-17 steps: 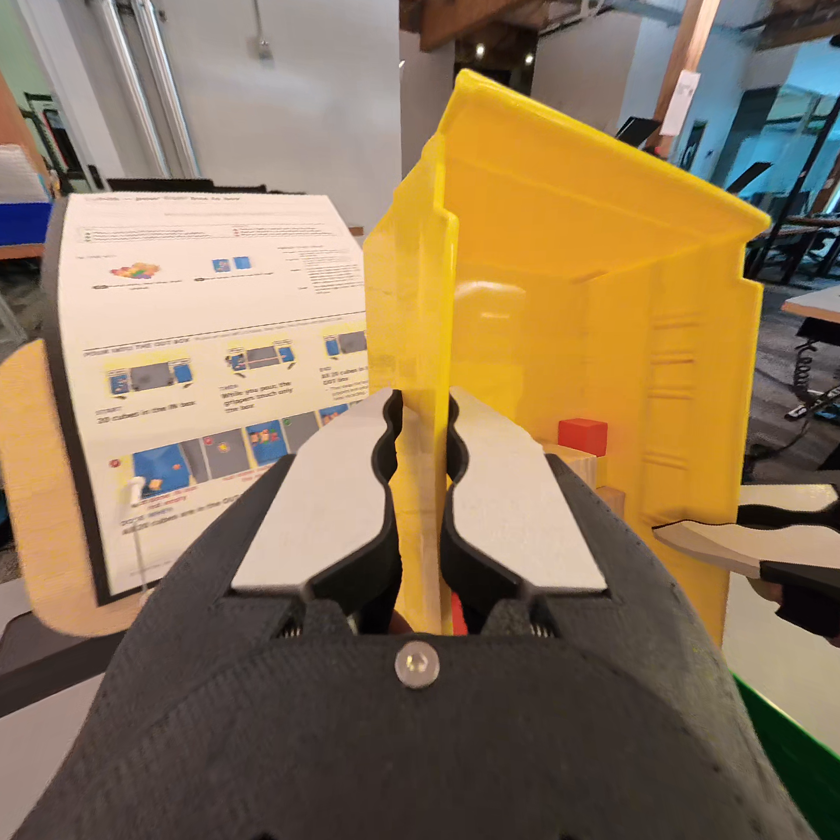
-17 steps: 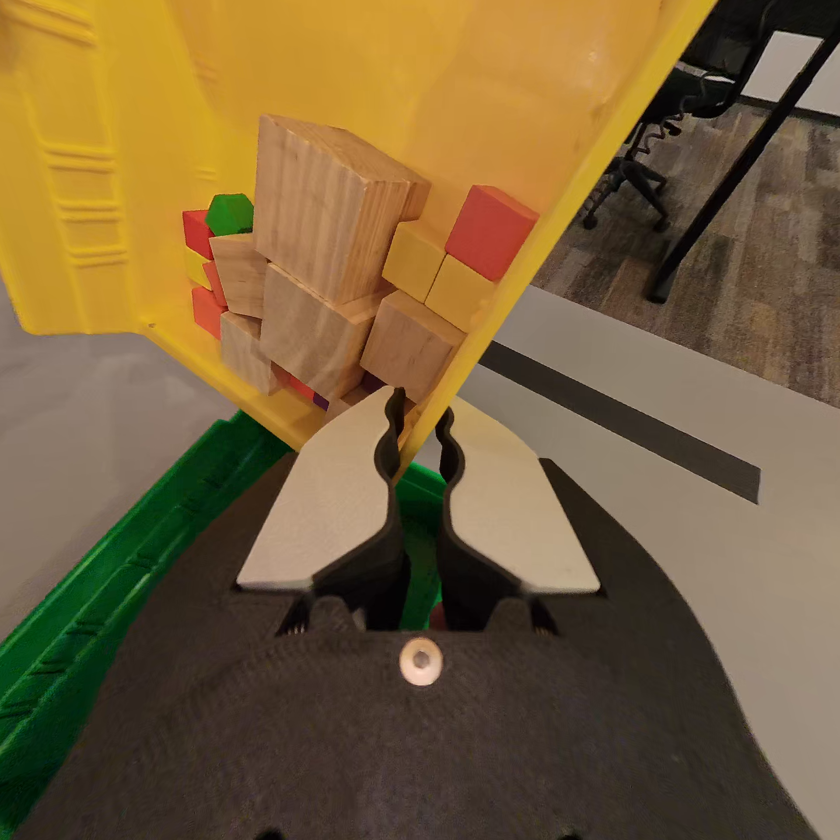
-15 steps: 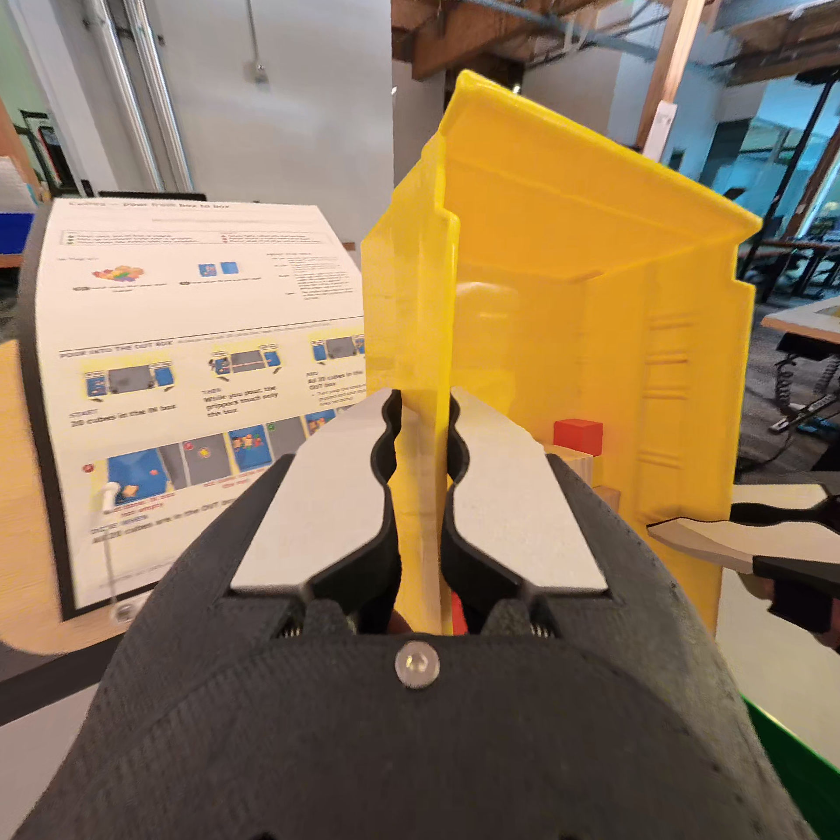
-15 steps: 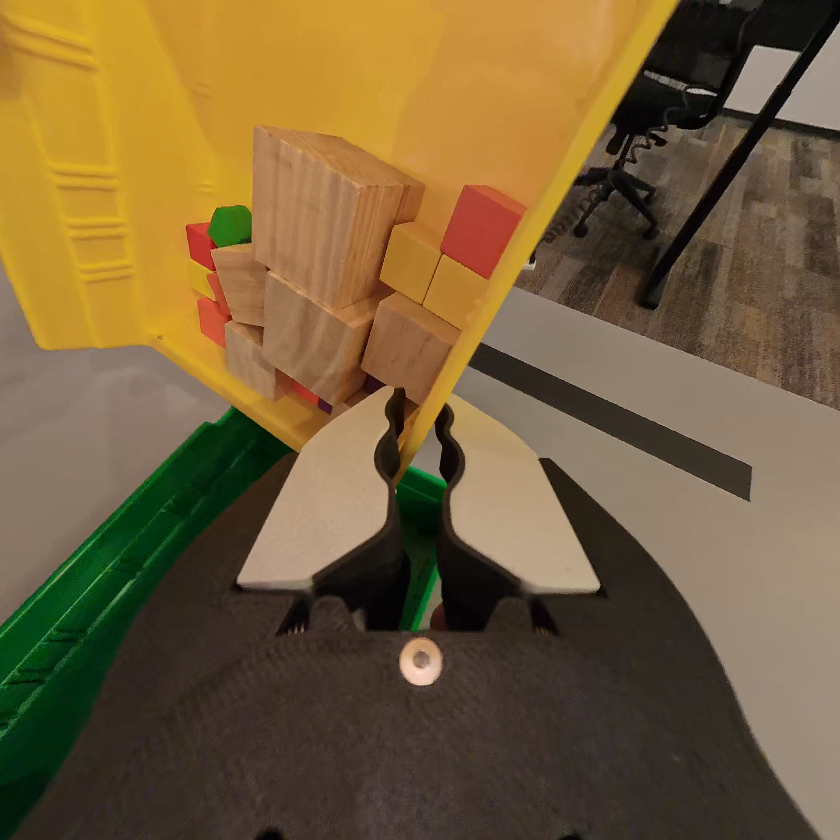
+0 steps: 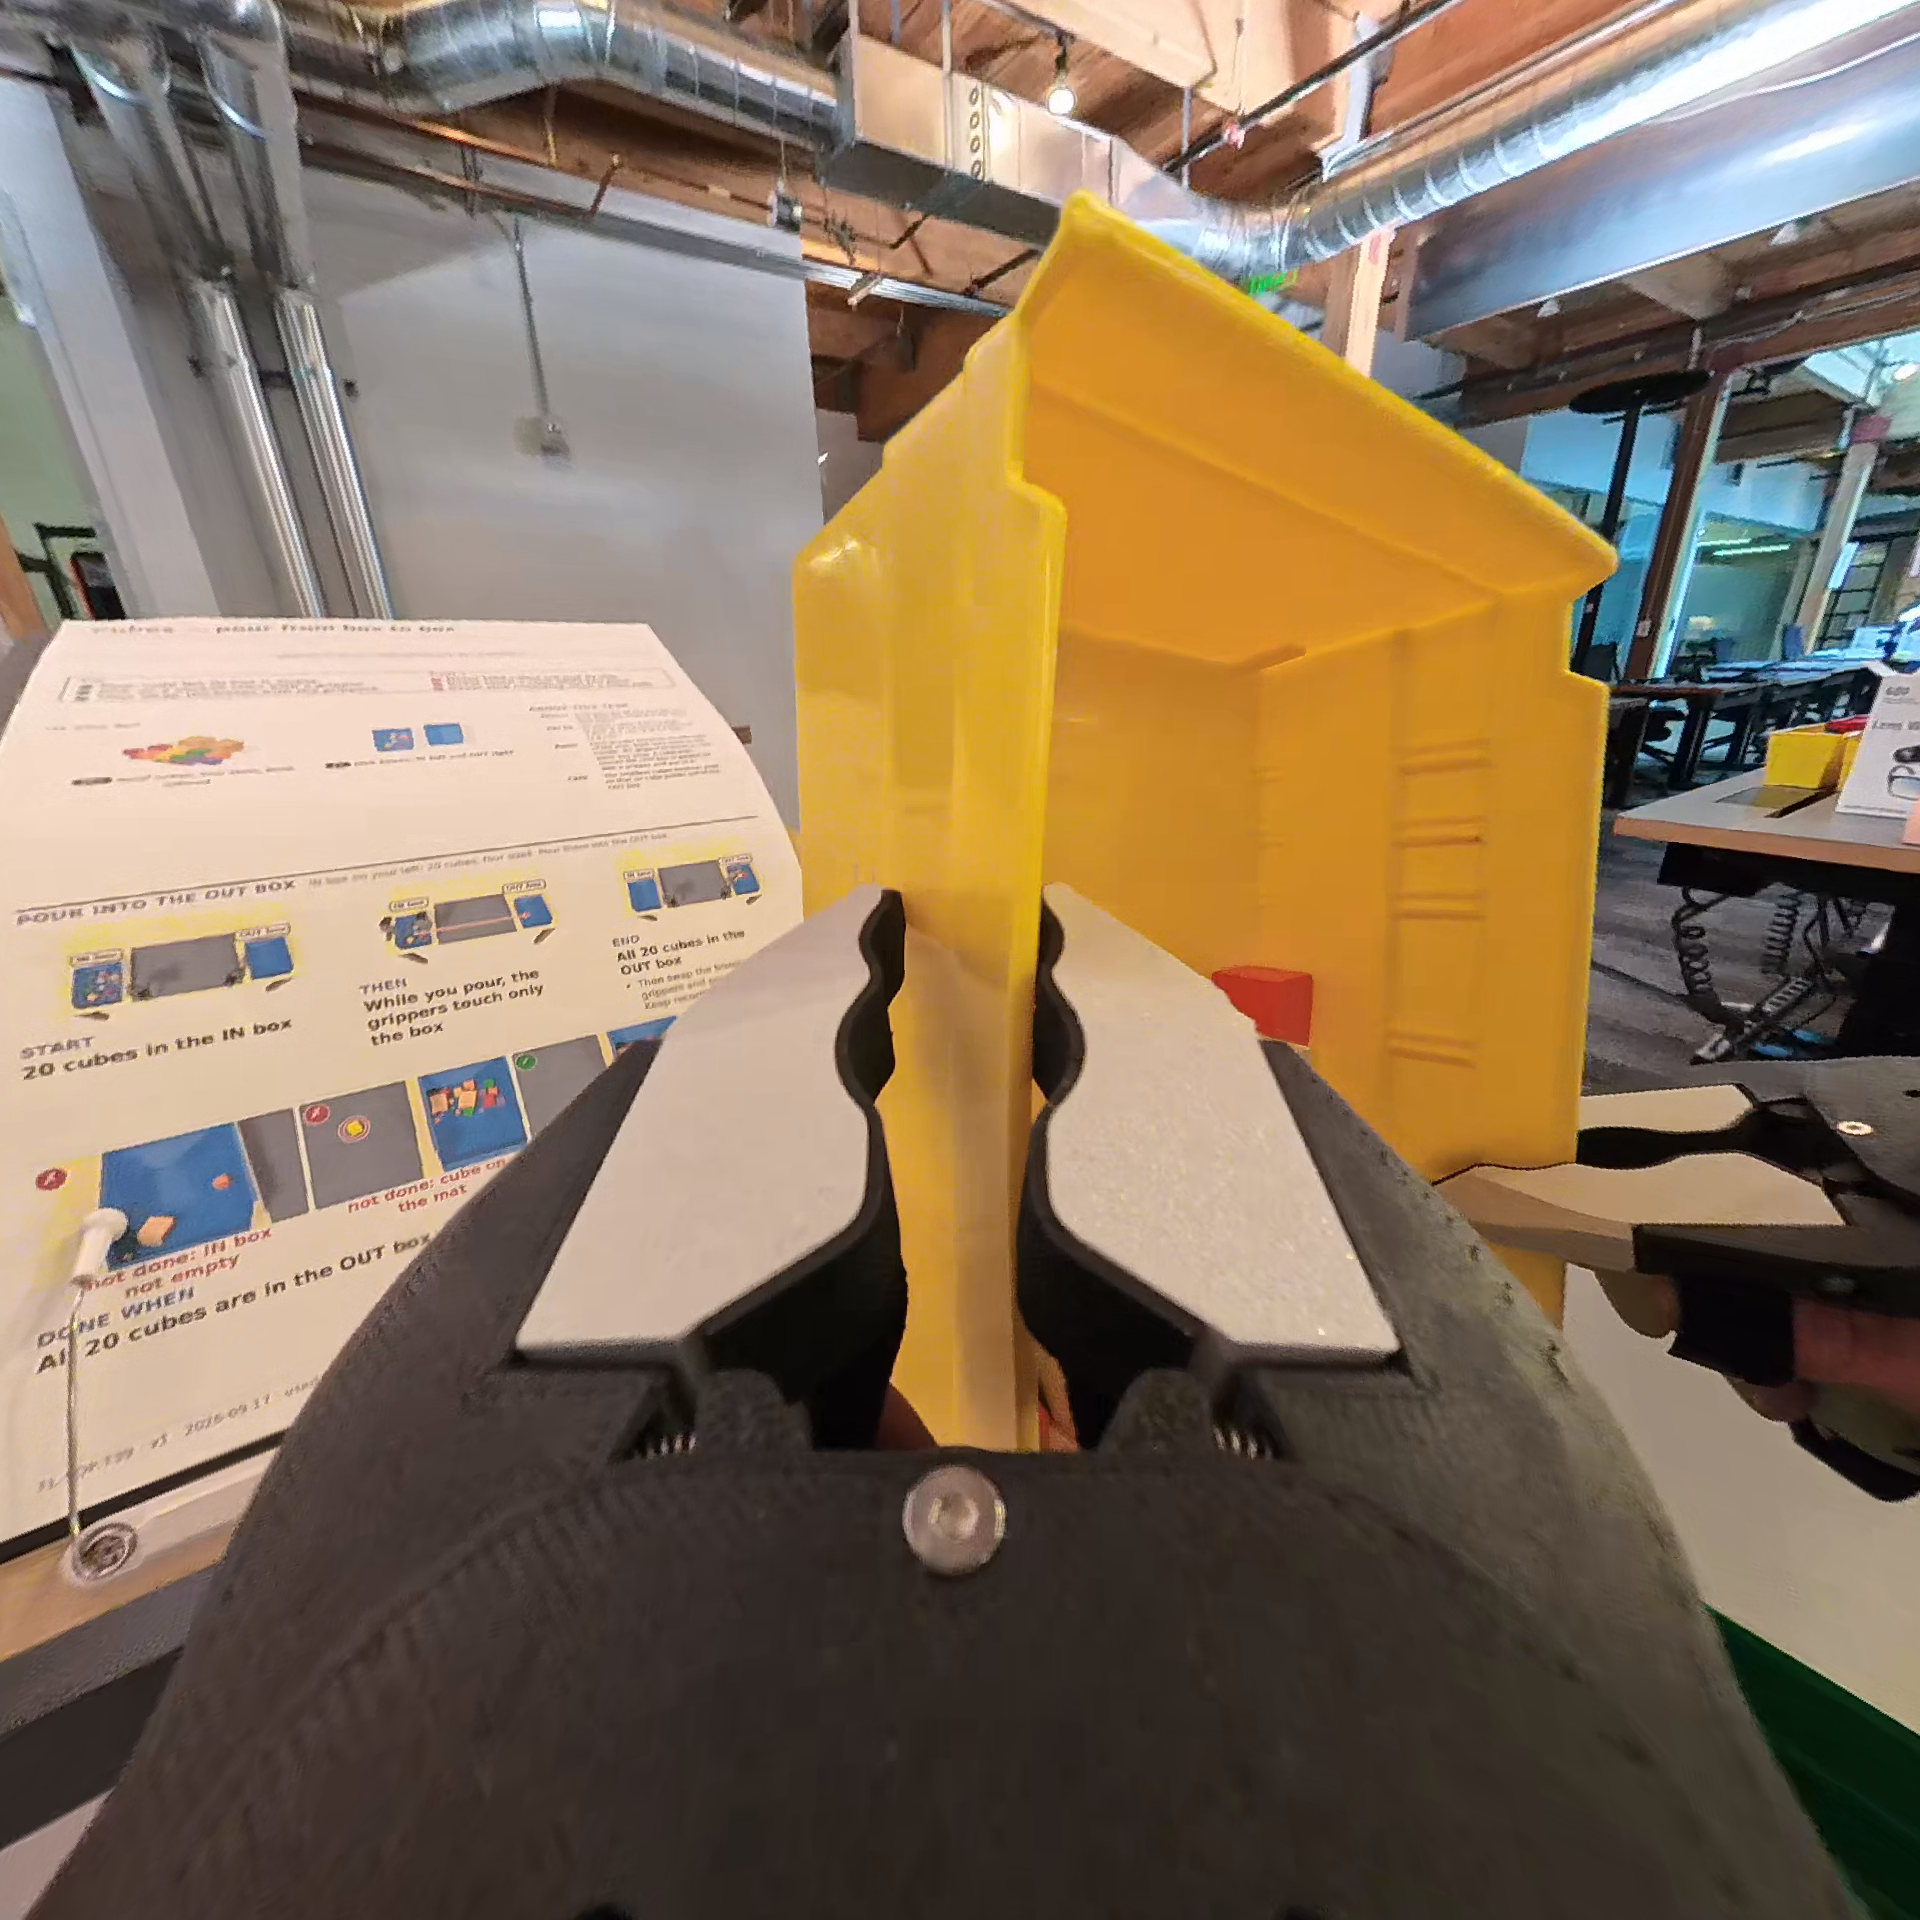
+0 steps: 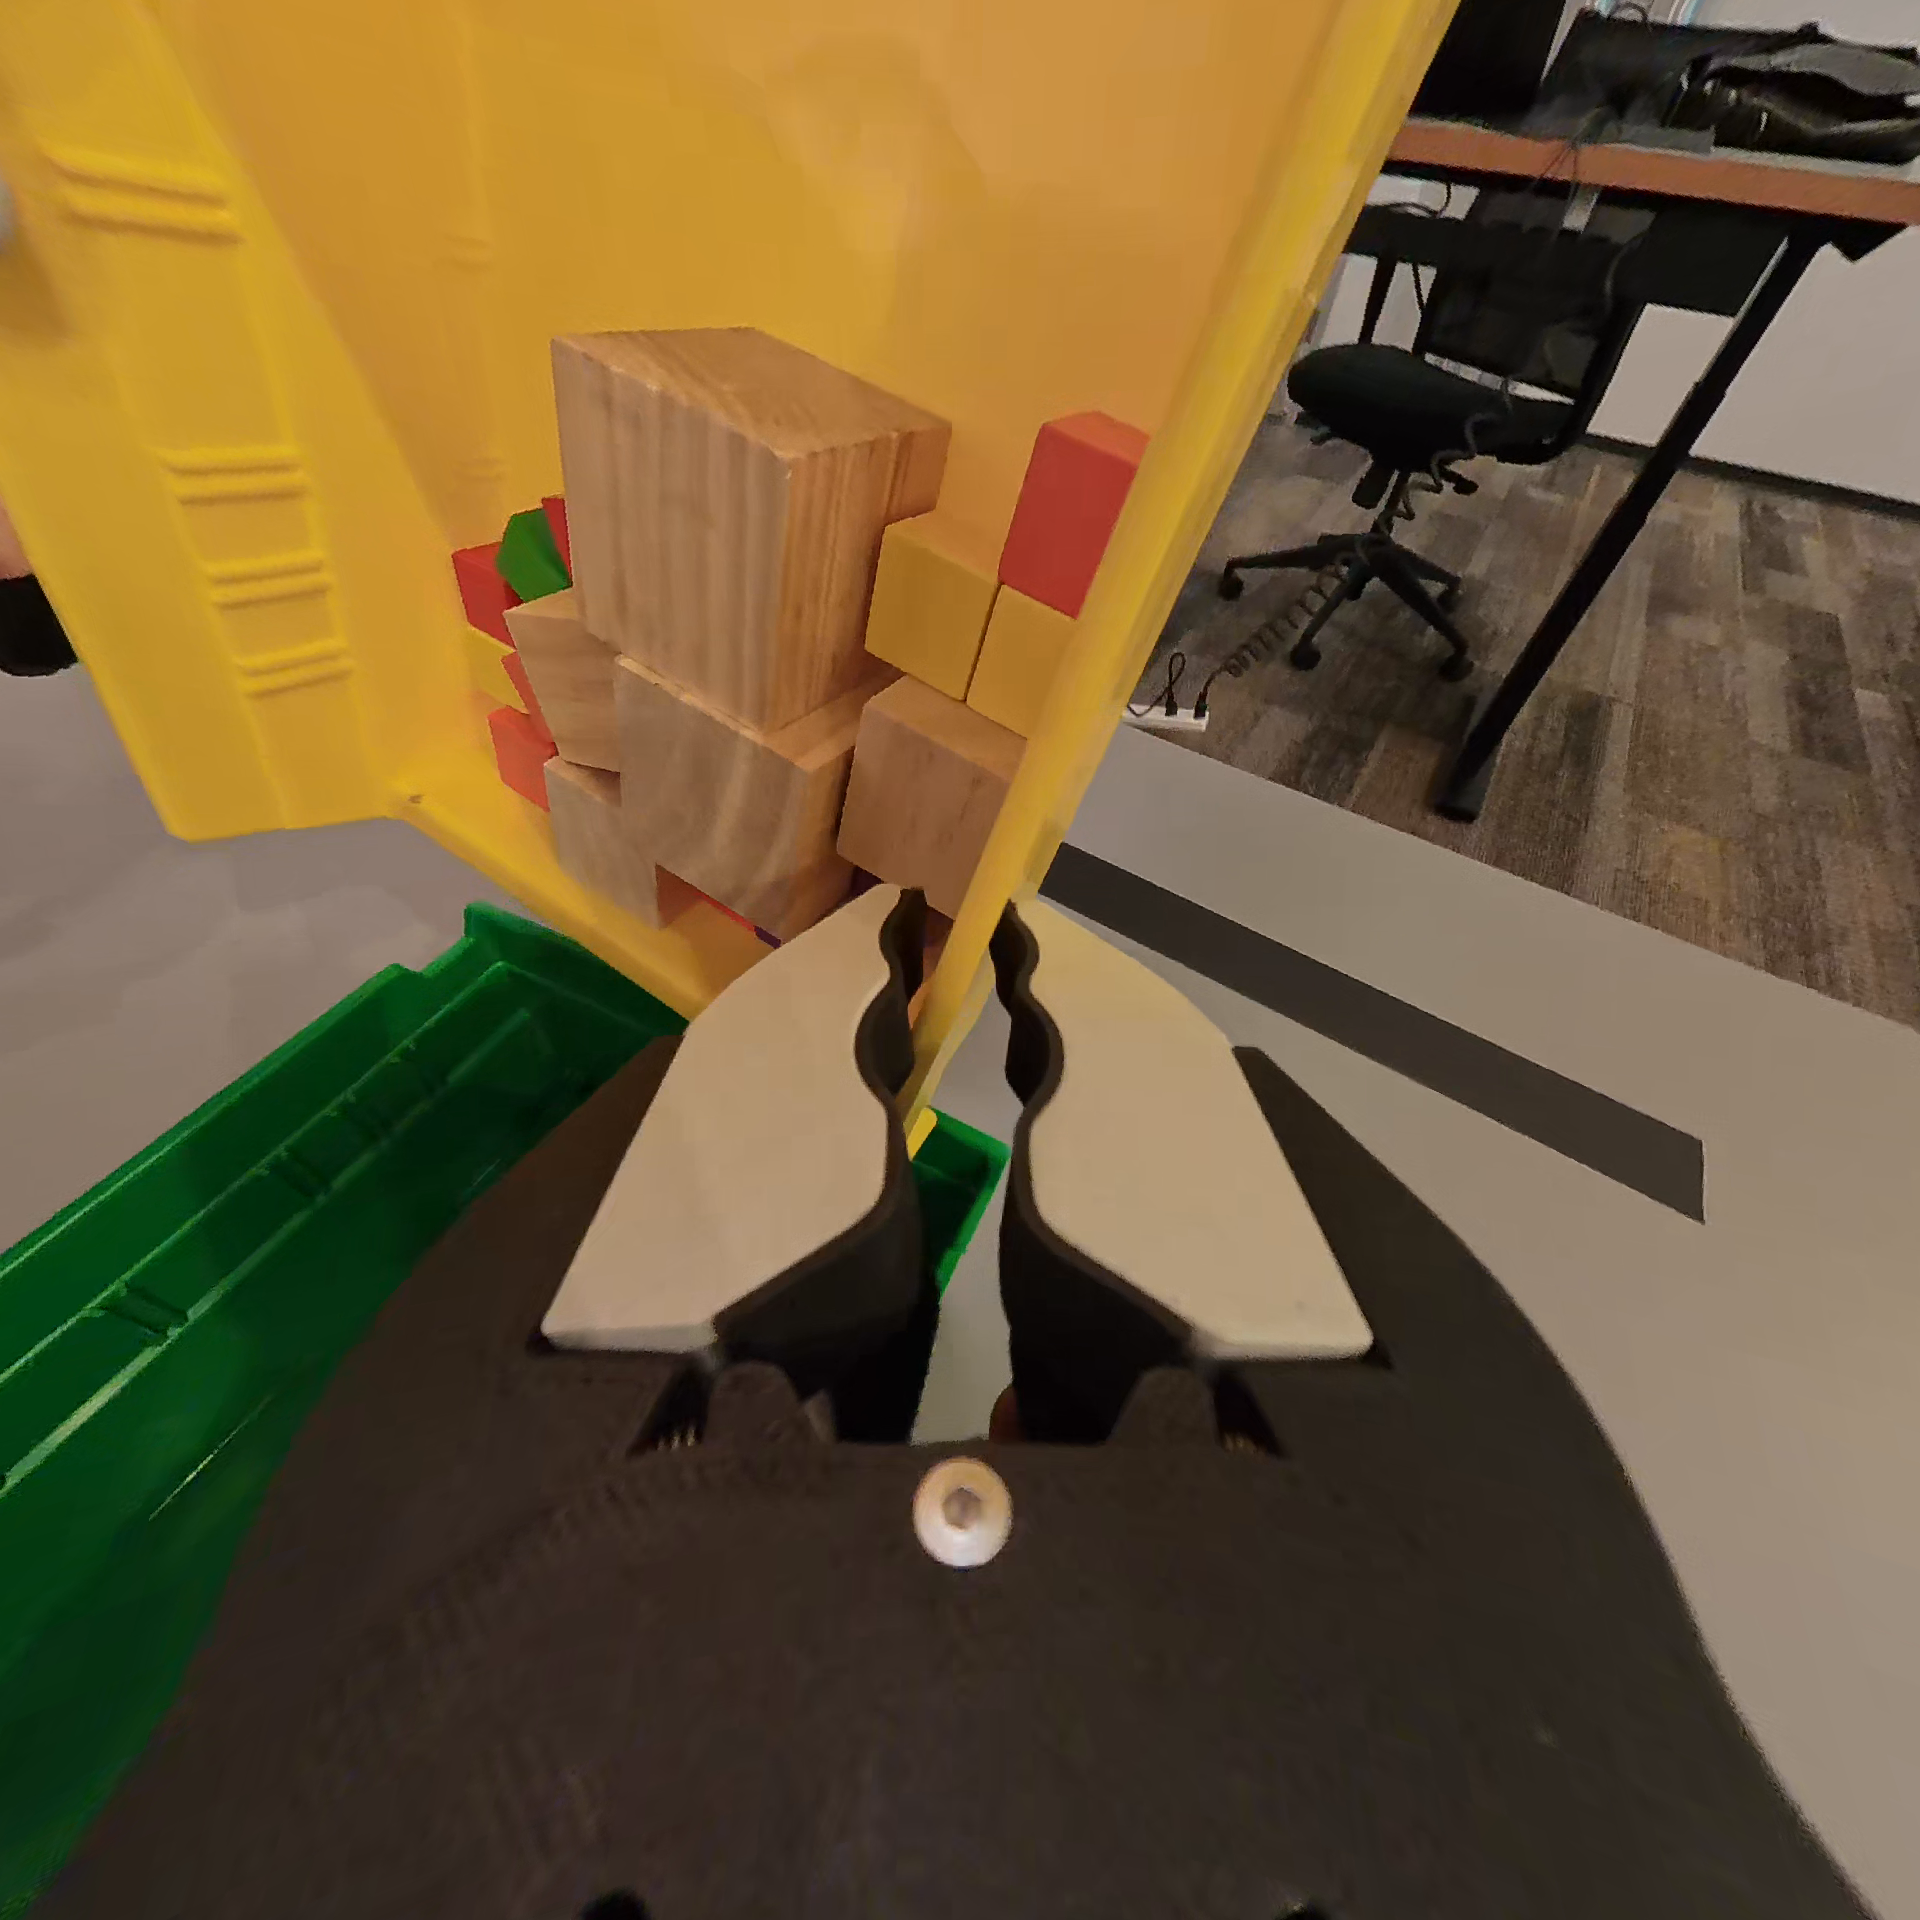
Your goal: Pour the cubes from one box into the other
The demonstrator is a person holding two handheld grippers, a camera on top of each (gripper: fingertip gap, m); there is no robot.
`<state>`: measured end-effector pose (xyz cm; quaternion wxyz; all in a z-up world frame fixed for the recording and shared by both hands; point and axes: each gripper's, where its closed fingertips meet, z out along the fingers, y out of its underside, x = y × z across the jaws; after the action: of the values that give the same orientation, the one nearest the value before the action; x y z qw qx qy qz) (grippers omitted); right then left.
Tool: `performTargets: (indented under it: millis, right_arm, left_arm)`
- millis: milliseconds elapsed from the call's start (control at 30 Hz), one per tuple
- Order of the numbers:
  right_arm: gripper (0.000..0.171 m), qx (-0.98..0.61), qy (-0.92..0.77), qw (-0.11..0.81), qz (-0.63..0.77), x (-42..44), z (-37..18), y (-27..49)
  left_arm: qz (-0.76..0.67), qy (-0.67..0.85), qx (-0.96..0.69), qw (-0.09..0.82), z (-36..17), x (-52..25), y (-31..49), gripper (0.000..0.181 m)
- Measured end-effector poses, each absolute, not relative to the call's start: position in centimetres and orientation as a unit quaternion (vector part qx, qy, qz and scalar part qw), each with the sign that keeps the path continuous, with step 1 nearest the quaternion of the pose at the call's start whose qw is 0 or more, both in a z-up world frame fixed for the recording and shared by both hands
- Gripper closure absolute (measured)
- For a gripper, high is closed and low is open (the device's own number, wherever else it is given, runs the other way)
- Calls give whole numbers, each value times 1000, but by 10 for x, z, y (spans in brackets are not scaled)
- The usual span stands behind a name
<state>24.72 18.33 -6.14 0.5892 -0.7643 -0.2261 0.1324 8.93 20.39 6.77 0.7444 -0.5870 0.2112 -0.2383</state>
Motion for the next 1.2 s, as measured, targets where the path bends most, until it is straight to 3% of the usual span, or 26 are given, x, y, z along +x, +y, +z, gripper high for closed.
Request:
performTargets:
  millis: [33, 1200]
  right_arm:
    - [163, -761, -229, 592, 135, 247, -62, 183]
    - [163, -699, -215, 663, 156, 255, -58, 179]
  left_arm:
    - [-241, 213, -581, 747, 68, 89, 202, 159]
    - [-292, 224, -529, 765, 45, 86, 174, 156]
